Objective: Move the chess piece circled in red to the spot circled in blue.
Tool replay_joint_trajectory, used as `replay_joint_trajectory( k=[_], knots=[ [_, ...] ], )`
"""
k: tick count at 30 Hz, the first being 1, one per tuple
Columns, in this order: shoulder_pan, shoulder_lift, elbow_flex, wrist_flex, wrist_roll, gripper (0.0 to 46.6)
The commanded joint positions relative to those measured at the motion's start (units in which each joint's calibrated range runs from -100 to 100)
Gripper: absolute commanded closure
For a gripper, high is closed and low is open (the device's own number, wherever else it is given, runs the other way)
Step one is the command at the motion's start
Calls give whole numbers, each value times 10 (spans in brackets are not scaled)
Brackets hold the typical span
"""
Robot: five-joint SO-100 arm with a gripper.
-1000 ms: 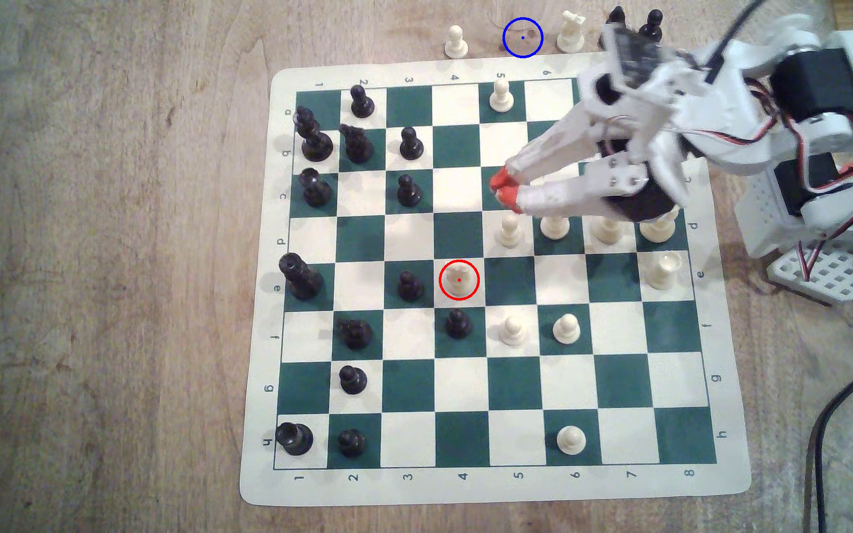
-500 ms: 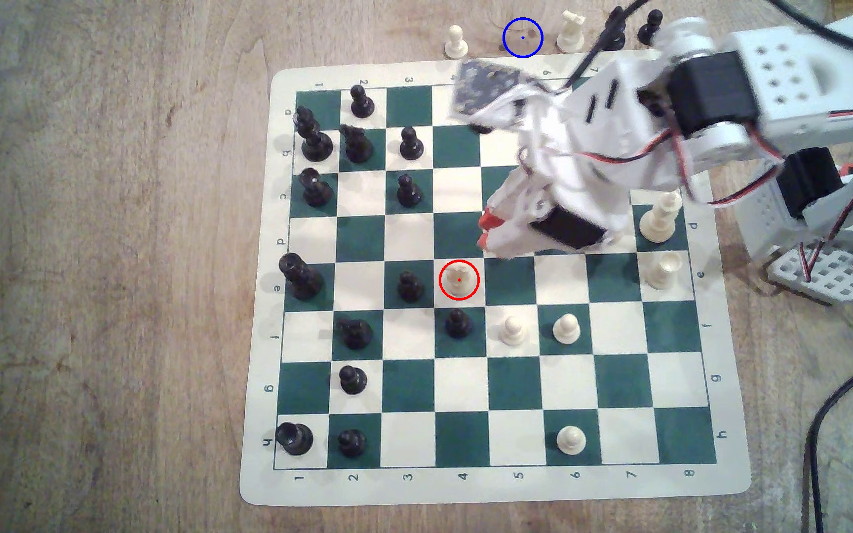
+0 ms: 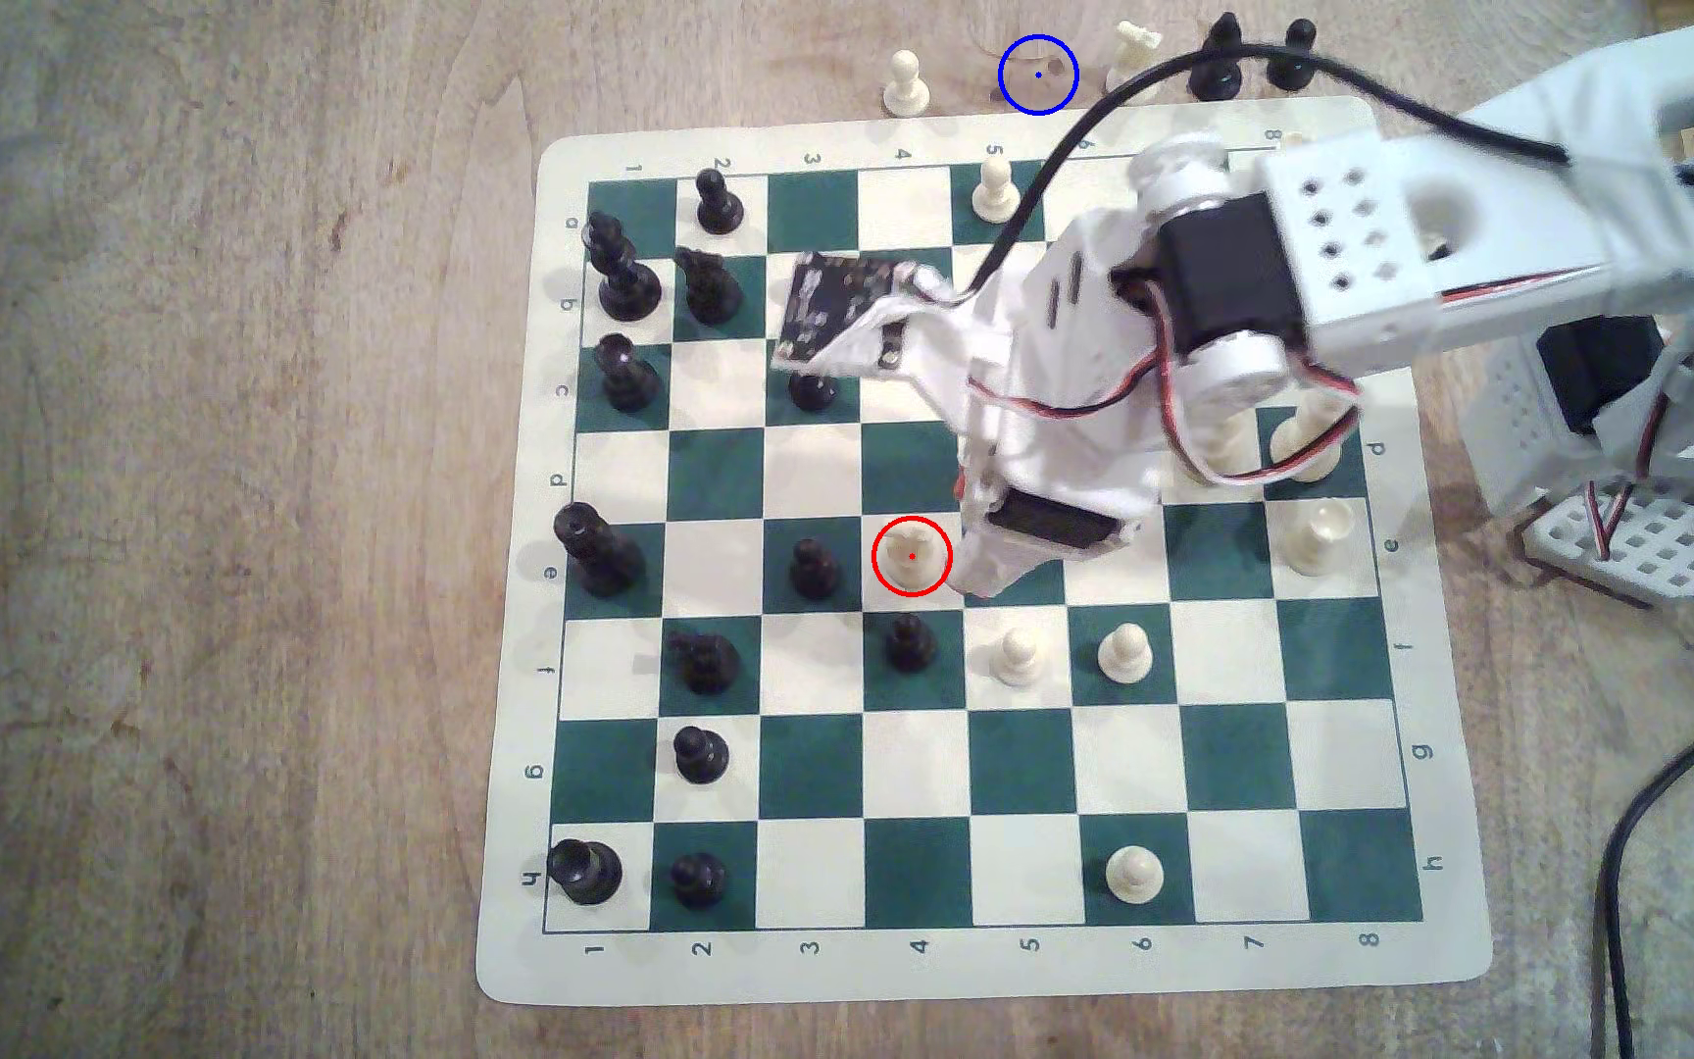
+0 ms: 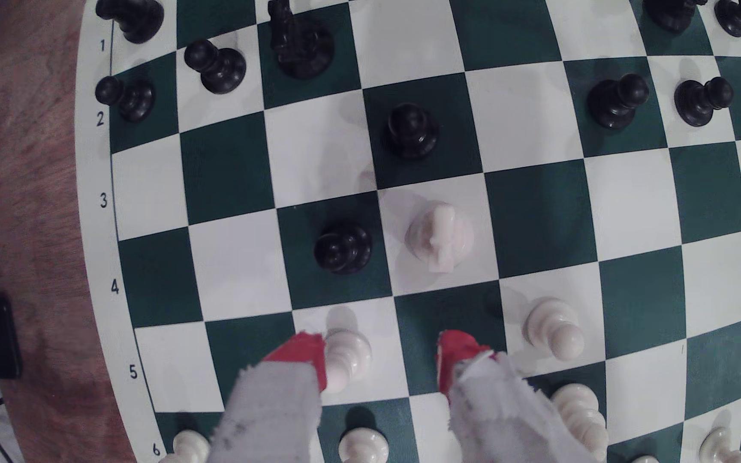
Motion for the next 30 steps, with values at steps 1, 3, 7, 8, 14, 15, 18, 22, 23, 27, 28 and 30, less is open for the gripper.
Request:
replay_joint_trajectory(
  k=[1, 3, 7, 8, 14, 15, 18, 22, 23, 27, 28, 30],
  knots=[
    [12, 10, -47, -28, 5, 323],
    [15, 25, -49, -39, 9, 322],
    [20, 45, -50, -51, 19, 324],
    [20, 49, -50, -52, 20, 324],
    [20, 73, -51, -71, 30, 323],
    [22, 77, -52, -71, 31, 323],
    [27, 89, -54, -77, 33, 323],
    [31, 102, -54, -91, 34, 324],
    [31, 105, -54, -94, 34, 324],
    [29, 112, -54, -109, 34, 330],
    [29, 115, -54, -112, 34, 332],
    [27, 122, -55, -124, 30, 336]
  ],
)
